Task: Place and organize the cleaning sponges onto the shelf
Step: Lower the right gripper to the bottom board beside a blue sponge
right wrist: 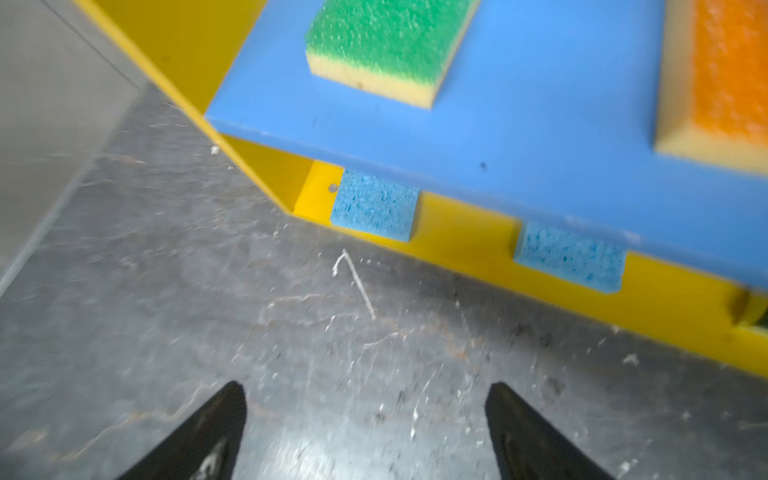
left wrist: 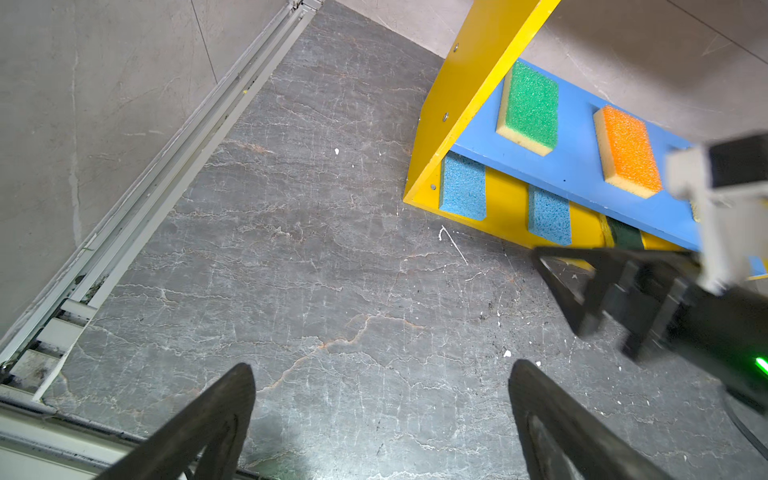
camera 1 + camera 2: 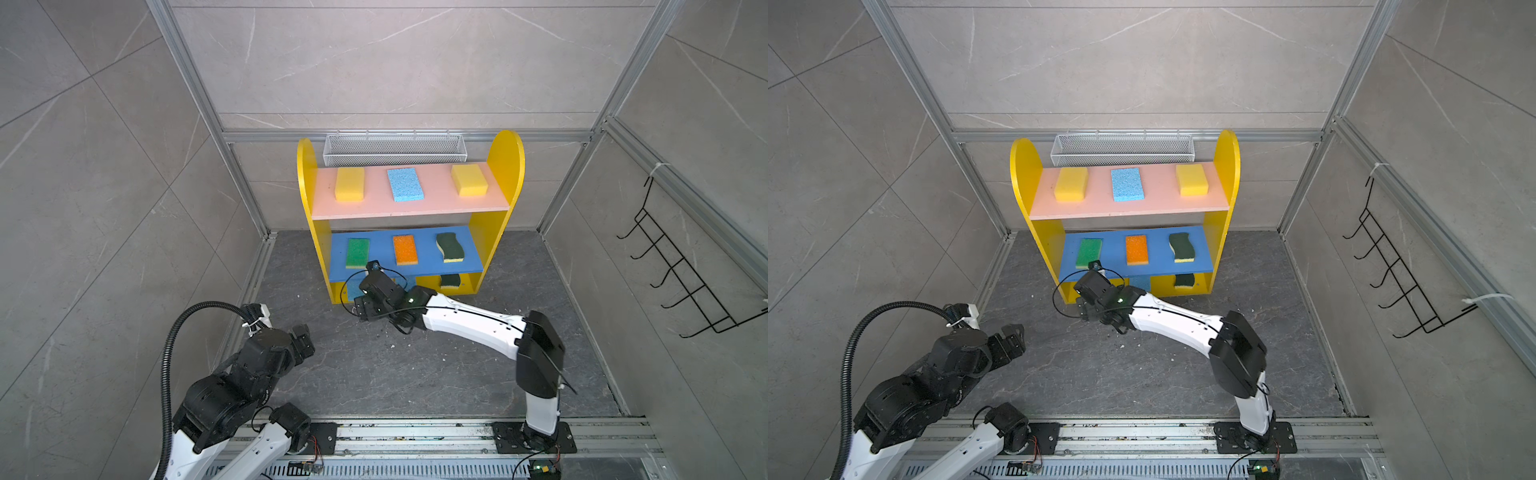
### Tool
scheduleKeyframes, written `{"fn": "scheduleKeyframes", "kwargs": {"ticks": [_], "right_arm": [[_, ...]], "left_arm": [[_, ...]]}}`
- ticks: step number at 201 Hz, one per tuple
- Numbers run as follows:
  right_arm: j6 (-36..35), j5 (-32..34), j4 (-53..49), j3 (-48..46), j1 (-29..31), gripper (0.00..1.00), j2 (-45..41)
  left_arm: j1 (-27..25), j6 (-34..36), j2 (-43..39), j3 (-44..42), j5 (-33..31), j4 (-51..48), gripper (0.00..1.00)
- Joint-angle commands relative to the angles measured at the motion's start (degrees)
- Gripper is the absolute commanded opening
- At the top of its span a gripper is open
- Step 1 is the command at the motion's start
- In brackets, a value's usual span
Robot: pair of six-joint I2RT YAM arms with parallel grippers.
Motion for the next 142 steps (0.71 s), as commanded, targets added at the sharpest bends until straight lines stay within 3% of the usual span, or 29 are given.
{"fn": "scheduleKeyframes", "kwargs": {"ticks": [1,21,40,75,119,142], "right_arm": [[5.54,-3.97,9.86,-8.61,-0.08,0.9,-6.69],[9.11,-5.84,15.6,-17.1,-0.09,0.85,-10.68],[11.98,-7.4,21.43,-23.55,-0.08,0.75,-12.85],[18.21,-12.2,37.65,-33.29,-0.08,0.31,-13.17],[21.61,-16.01,46.9,-34.47,-0.09,0.0,-7.63],[23.68,-17.39,51.86,-34.11,-0.08,0.0,-3.84]], "left_arm": [[0.19,-0.91,0.17,-0.34,0.11,0.02,0.97],[0.18,-1.5,0.15,-1.73,1.12,1.35,0.96],[0.23,-2.01,0.12,-3.41,2.29,3.26,0.94],[0.24,-2.88,0.79,-4.89,2.3,4.37,0.93],[0.2,-3.15,0.39,-5.61,2.29,4.92,0.92],[0.2,-3.07,0.44,-6.6,3.57,5.71,0.92]]}}
